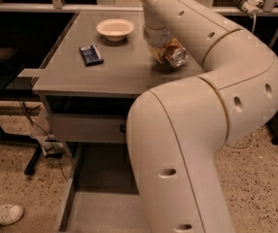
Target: Place orange can into middle drawer
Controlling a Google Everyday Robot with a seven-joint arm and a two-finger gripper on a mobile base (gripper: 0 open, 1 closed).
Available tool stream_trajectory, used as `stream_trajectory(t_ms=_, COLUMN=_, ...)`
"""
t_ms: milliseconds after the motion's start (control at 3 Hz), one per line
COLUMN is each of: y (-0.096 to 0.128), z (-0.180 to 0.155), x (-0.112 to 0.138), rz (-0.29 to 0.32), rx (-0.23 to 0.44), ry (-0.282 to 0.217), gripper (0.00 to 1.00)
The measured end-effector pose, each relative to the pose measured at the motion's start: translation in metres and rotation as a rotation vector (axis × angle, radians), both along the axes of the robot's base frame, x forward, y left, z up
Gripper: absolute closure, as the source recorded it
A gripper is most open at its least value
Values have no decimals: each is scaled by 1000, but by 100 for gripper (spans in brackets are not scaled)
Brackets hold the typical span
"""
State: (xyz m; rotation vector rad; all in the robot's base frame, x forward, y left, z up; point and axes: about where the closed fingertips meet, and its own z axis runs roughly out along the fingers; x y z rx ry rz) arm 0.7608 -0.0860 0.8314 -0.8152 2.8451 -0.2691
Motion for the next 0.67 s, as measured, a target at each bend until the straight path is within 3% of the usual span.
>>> stream_trajectory(t_ms=667, y=0, z=8, x=0, rz=0, rx=0, ry=0, gripper=100)
